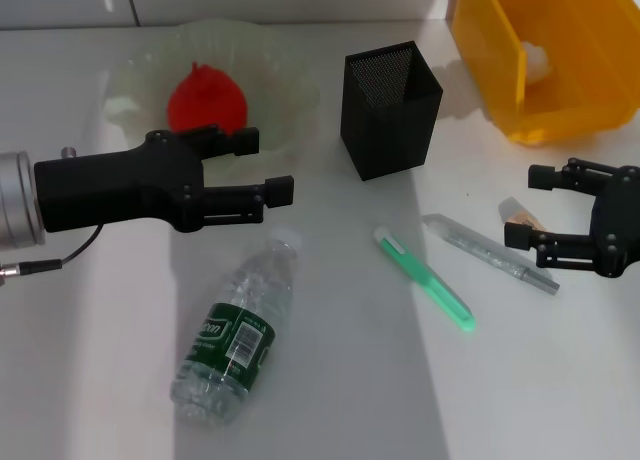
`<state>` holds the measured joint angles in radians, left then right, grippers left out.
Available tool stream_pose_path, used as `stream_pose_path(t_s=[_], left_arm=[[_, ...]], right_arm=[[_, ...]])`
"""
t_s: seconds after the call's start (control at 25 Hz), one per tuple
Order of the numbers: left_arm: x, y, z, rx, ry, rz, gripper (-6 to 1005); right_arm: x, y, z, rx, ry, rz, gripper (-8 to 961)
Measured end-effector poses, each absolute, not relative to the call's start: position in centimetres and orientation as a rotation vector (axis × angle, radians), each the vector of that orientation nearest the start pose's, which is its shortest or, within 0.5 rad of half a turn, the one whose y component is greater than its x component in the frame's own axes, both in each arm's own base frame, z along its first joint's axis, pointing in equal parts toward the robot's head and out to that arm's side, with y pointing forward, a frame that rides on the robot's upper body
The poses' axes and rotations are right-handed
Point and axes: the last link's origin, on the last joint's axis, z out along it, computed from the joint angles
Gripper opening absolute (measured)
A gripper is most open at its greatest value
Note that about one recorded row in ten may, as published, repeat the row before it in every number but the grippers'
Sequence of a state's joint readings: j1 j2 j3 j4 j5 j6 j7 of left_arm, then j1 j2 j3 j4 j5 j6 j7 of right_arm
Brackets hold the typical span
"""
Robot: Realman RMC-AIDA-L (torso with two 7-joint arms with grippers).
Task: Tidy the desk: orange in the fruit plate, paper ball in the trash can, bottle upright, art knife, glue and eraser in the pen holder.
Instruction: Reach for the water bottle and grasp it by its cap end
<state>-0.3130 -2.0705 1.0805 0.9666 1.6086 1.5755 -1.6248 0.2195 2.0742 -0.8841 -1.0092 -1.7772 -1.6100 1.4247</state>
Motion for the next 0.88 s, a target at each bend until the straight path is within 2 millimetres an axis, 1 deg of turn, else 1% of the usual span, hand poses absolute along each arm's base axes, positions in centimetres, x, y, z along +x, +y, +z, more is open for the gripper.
stream_pose_path(t_s=[0.04, 0.08, 0.12, 0.2, 0.24, 0.28, 0.36, 0.4, 0.44, 0.48, 0.52, 0.56, 0.6, 0.64, 0.76, 0.88], left_arm=[[-21.4, 30.5, 2.2, -2.755, -0.7, -0.784, 875], [-21.4, 30.5, 2.2, -2.755, -0.7, -0.784, 875], [-21.0, 30.6, 2.2, -2.761, -0.708, -0.744, 875], [-19.9, 30.8, 2.1, -2.756, -0.747, -0.588, 875], [-19.0, 30.9, 1.7, -2.746, -0.763, -0.445, 875], [-19.0, 30.9, 1.7, -2.746, -0.763, -0.445, 874], [-17.9, 30.9, 0.7, -2.721, -0.801, -0.26, 874], [-17.4, 30.9, 0.3, -2.711, -0.806, -0.207, 874], [-16.5, 31.1, -0.8, -2.665, -0.839, -0.061, 874], [-16.5, 31.1, -0.8, -2.665, -0.839, -0.061, 874], [-16.0, 31.2, -1.3, -2.636, -0.861, -0.005, 874], [-15.3, 31.5, -2.3, -2.595, -0.895, 0.083, 874], [-15.3, 31.5, -2.3, -2.595, -0.895, 0.083, 874], [-14.6, 31.6, -3.3, -2.571, -0.908, 0.172, 874], [-14.2, 31.7, -4.2, -2.57, -0.918, 0.21, 874], [-14.2, 31.9, -4.6, -2.568, -0.926, 0.224, 874]], right_arm=[[28.8, 27.6, 3.9, -2.645, 0.527, 0.68, 817], [28.8, 27.6, 3.9, -2.645, 0.527, 0.68, 817], [29.0, 27.5, 3.7, -2.651, 0.53, 0.675, 818], [29.3, 27.2, 3.5, -2.669, 0.531, 0.653, 818], [29.5, 26.8, 3.4, -2.693, 0.521, 0.625, 818], [29.5, 26.8, 3.4, -2.693, 0.521, 0.625, 818], [29.8, 26.6, 3.3, -2.712, 0.512, 0.604, 818], [29.9, 26.5, 3.3, -2.72, 0.512, 0.598, 818], [30.0, 26.2, 3.4, -2.74, 0.511, 0.587, 818], [30.0, 26.2, 3.4, -2.74, 0.511, 0.587, 818], [30.0, 26.1, 3.4, -2.751, 0.511, 0.581, 818], [30.2, 25.9, 3.4, -2.766, 0.512, 0.563, 818], [30.2, 25.9, 3.4, -2.766, 0.512, 0.563, 818], [30.4, 25.9, 3.5, -2.766, 0.518, 0.549, 818], [30.6, 25.8, 3.8, -2.752, 0.528, 0.549, 818], [30.8, 25.8, 3.8, -2.745, 0.536, 0.55, 818]])
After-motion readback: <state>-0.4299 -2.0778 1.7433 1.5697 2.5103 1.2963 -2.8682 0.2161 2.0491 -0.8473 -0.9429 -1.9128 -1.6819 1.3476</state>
